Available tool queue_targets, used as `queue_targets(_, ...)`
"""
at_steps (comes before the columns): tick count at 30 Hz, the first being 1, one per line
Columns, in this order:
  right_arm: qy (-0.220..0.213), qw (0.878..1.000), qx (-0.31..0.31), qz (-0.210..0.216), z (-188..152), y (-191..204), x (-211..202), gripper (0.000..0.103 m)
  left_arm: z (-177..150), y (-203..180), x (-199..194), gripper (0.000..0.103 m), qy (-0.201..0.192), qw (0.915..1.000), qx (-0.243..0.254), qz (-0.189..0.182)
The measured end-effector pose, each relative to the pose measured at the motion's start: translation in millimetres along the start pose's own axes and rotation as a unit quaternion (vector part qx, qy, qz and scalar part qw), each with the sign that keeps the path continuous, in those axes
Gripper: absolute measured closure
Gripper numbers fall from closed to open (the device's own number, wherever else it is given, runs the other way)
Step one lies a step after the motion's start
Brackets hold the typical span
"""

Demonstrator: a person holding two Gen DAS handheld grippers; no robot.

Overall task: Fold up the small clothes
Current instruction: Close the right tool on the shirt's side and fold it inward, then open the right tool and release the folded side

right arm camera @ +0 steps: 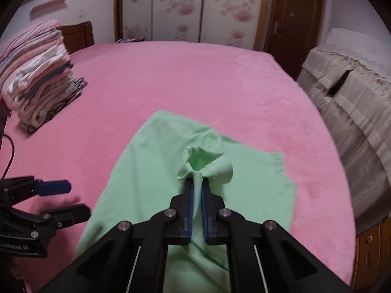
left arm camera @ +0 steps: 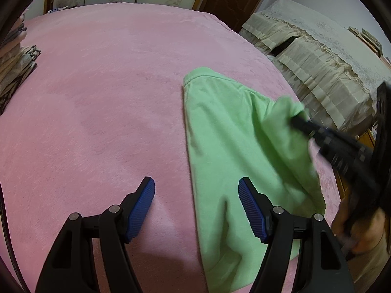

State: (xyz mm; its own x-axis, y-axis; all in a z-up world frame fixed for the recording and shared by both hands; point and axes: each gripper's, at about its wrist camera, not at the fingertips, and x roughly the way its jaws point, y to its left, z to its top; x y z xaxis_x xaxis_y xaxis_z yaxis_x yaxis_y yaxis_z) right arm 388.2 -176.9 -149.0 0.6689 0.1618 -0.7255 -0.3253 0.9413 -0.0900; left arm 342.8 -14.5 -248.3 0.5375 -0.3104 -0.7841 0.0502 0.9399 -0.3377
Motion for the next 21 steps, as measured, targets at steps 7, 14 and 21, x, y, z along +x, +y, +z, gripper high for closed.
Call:
queue_targets(7, 0.025, 0.996, 0.080, -0.041, -2, -76, 19, 0.098, 3, -9, 11, 0.033, 0.009, 0.9999, 0.009, 0.000)
queue_targets(14, 0.058, 0.977, 0.203, -0.015, -25, -127, 41, 0.071, 5, -17, 15, 0.033, 0.014, 0.9996, 0.022, 0.011)
queue_targets(21, 0.049, 0.961, 0.265, 0.065, -31, -143, 23, 0.071, 20, -31, 25, 0.033, 0.014, 0.9981, 0.056, 0.024)
